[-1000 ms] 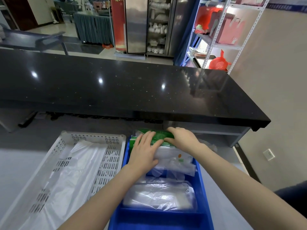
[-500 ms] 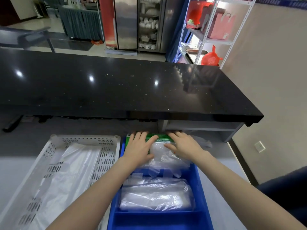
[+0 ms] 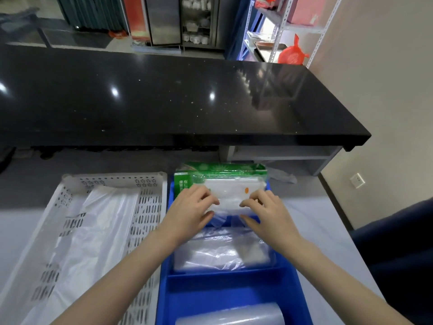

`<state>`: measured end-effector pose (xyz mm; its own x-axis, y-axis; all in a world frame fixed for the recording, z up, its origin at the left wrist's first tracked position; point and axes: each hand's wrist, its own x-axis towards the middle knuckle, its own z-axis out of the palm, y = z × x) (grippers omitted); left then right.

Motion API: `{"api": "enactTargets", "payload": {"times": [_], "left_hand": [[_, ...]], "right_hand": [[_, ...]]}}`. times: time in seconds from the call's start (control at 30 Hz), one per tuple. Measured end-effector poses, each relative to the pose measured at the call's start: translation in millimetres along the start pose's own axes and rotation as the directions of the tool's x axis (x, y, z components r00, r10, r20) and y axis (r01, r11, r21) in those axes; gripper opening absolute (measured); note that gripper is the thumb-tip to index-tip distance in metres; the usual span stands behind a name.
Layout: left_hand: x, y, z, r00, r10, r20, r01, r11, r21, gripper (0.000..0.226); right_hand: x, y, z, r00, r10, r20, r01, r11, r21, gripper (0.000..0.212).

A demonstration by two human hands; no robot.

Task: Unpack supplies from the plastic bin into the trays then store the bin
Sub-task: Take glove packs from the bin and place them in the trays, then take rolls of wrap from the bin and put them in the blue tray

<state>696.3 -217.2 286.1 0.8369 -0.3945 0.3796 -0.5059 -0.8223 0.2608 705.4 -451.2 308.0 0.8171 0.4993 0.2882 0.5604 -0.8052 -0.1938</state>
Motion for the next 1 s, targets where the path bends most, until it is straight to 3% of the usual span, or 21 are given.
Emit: {"api": "enactTargets", "payload": {"times": [0.2,0.33,0.4,0.5,0.63,0.83,1.0], "left_hand": [[-40,16,-24,0.981,-0.195,-0.02,0.196,0.98,0.029,0.027],[-106,26,-59,0.889,-0.432,-0.155,0.438,0.899,0.01,0.024],[-156,35,-77,0.787,-0.571,-0.233,0.585,0.811,-0.008,0.023],[-240,54,-105,0.573,-0.75,-0.332,0.787,0.616,-0.035,0.022],[-352,90,-143,0.339,-0.843,-0.418,0.925,0.379,-0.013,0.02],[-505,136,-159,-0.037,-0.895,-0.444,0.997,-0.002,-0.078,0.019],[-621,141,-137,-0.322,-0.905,-0.279,0.941,-0.274,-0.199,0.037]], "right_hand": [[-1,-34,3,0.984,-0.155,0.084,0.146,0.984,0.105,0.017],[11,-91,14,0.907,-0.397,0.137,0.358,0.902,0.243,0.019],[14,-131,23,0.844,-0.517,0.142,0.456,0.831,0.318,0.021],[11,-203,36,0.714,-0.688,0.128,0.593,0.692,0.412,0.021],[-9,-308,48,0.519,-0.851,0.084,0.729,0.492,0.476,0.018],[-65,-460,81,0.205,-0.972,0.118,0.838,0.236,0.493,0.024],[-114,-560,143,0.05,-0.95,0.308,0.829,0.212,0.518,0.046]]}}
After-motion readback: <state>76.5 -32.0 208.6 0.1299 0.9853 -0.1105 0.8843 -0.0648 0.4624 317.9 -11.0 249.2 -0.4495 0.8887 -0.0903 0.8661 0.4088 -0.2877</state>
